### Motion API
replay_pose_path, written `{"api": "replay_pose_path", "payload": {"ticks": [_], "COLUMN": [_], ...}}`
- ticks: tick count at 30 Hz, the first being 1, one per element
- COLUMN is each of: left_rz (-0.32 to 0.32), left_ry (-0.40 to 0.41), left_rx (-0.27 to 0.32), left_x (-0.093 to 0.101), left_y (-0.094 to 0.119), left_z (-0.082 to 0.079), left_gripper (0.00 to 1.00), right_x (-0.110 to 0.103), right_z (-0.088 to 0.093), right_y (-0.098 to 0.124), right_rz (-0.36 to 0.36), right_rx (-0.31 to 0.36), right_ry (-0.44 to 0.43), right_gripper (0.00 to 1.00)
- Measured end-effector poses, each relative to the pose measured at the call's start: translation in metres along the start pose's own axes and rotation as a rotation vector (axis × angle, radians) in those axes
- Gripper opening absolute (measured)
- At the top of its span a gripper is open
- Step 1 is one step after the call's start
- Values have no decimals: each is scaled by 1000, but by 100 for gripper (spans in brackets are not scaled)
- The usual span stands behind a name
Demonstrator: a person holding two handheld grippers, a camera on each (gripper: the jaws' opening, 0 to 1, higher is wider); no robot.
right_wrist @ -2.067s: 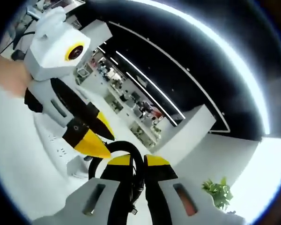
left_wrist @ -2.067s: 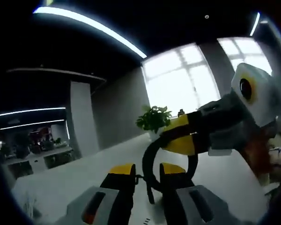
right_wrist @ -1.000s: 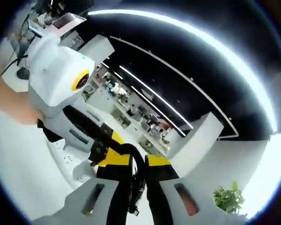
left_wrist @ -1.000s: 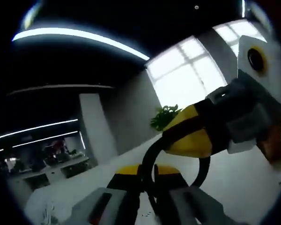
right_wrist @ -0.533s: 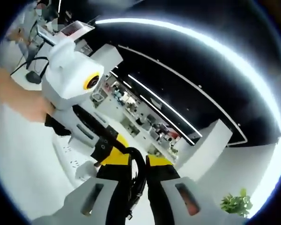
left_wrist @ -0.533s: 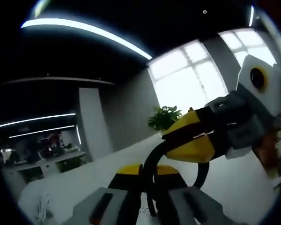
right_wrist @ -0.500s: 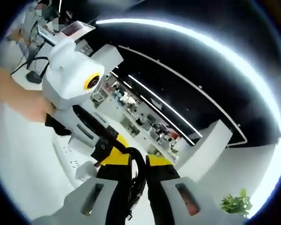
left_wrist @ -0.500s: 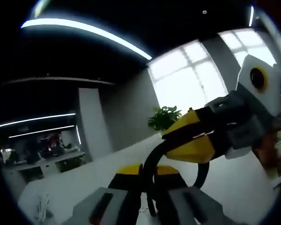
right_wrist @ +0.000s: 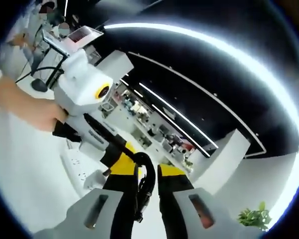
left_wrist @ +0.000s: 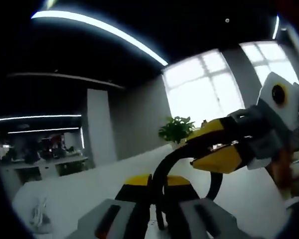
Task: Straighten the power strip on the desk, plug the charger into it
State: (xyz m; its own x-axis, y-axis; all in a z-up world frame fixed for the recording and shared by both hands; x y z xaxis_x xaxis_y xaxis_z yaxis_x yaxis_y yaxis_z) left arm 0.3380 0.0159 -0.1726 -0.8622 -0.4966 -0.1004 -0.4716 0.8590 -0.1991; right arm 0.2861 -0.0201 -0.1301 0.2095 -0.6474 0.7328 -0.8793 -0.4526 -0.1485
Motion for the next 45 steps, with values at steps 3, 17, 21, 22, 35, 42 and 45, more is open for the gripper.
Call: {"api": "replay_pose_path", "payload": {"ticks": [3,17,21,22,35,42,45], "left_rz": [-4,1,23,32,160,215,225], "left_ry": [43,181,247,265,362,389,349], "left_rx": [16,68,89,96,114,121,105], "left_x": [-5,-28,-29,-29,-10,2,7], "left_y": [3,6,6,6,5,3,0], "left_z": [-3,-17,-23,-24,-30,-26,-21], "left_gripper": [6,6,6,6,6,7,6], "right_x": [2,11,5,2,-21,-30,-36], "right_z": [-2,-14,-12,-11,-22,-31,-35], "right_y": [4,21,21,20,6,12,12], "right_rz": [-6,-56,-124,-152,-380,-500,-524], "right_rx": [18,142,185,194,296,342,356], "right_ry": [-20,-155,-294,-313,-663,-708,-744], "right_gripper": [14,18,18,20,17,15,14]}}
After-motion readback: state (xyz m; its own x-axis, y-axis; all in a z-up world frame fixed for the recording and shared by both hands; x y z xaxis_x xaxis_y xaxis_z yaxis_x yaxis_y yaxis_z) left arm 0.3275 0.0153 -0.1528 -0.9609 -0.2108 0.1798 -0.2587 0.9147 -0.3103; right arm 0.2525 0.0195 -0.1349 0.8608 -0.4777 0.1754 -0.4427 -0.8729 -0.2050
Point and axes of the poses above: the point that each gripper's makers call its tool centre point, and the gripper's own axes: y roughly backward along the fingers, x roughly to its right, z roughly out of its underside, the point moved 2 cm from there along y, roughly backward along the fingers, and after that the axes turned 8 degrees about x, right-handed, at the moved point
